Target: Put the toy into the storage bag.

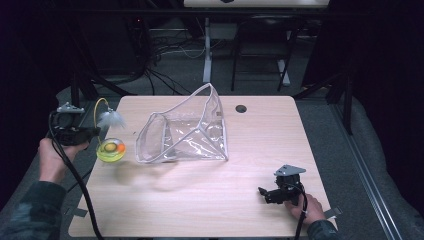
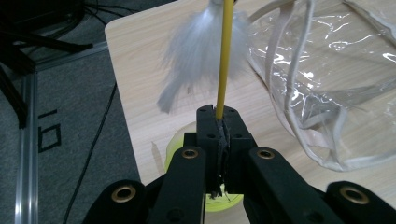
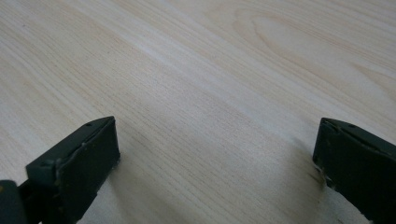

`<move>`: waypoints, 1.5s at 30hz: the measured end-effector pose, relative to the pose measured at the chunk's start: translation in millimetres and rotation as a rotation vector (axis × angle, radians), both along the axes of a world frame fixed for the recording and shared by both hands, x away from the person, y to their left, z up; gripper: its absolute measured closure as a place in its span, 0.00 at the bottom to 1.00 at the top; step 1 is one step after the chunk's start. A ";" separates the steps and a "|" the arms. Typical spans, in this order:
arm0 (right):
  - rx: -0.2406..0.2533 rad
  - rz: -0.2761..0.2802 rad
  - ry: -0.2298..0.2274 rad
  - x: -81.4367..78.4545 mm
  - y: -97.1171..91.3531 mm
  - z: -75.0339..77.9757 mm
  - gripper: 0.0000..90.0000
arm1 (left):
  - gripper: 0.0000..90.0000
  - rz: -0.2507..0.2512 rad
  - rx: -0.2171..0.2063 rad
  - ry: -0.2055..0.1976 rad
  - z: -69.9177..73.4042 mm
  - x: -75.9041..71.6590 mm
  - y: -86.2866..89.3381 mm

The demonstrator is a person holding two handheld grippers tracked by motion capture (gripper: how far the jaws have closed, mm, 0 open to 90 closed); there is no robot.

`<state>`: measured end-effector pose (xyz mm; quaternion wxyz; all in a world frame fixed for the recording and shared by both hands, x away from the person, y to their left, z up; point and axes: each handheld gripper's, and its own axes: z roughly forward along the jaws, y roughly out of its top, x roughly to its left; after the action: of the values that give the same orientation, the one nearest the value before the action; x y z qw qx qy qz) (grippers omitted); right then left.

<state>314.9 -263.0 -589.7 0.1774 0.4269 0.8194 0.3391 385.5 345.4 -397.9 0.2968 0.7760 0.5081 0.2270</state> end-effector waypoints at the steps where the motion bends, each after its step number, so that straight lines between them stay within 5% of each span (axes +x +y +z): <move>1: -0.001 -0.001 0.003 -0.1 0.0 0.2 0.00 | 0.98 -0.002 -0.003 0.008 -0.3 2.7 0.5; 21: -0.007 -0.001 0.006 -0.2 -0.2 0.5 0.00 | 0.98 0.005 -0.005 0.036 8.3 34.4 -7.6; 45: -0.006 0.000 0.005 -0.1 -0.3 0.4 0.00 | 0.98 0.007 -0.005 -0.006 38.8 52.8 -19.6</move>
<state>314.8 -263.3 -589.3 0.1768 0.4269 0.8210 0.3355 438.3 325.8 -359.1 0.2993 0.7729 0.5105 0.2290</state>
